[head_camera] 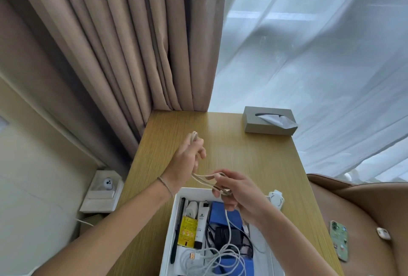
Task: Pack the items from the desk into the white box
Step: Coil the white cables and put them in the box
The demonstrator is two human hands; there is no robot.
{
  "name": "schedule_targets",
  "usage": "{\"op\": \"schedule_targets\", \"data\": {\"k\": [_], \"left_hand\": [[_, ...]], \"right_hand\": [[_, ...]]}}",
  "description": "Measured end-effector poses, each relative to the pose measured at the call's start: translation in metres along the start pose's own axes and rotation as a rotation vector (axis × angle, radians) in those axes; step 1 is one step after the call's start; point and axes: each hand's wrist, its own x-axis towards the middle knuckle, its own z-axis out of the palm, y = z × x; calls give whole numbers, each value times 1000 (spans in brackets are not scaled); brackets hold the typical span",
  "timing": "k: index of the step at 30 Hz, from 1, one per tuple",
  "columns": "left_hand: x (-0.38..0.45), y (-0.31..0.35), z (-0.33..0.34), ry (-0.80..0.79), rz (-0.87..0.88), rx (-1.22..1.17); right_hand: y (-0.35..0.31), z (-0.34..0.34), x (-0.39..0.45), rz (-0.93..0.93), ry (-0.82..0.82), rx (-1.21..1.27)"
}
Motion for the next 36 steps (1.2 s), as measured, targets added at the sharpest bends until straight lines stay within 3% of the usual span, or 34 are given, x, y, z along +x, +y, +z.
{"op": "schedule_targets", "data": {"k": [6,8,10,14,19,22,30,36], "left_hand": [[-24,-17,9,-313,102,628],[-29,-25,8,-367,127,908],[-32,-35,8,-395,163,1035],[-36,-51,8,-367,233,1108],[-44,-81,5,-430,93,1083],[-53,-107,7,-435,-14,1095],[-63,-163,19,-227,-158,1111],[-57,-184,30,-246,-192,1287]], "right_hand": [[0,-6,2,52,75,-263],[3,-8,4,90,69,-290],[7,-9,4,116,28,-303],[18,-10,4,148,-13,-266],[33,-24,1,135,32,-294],[48,-40,-5,160,152,-310],[79,-67,-24,160,352,-224],[83,-75,-32,-17,492,-221]]}}
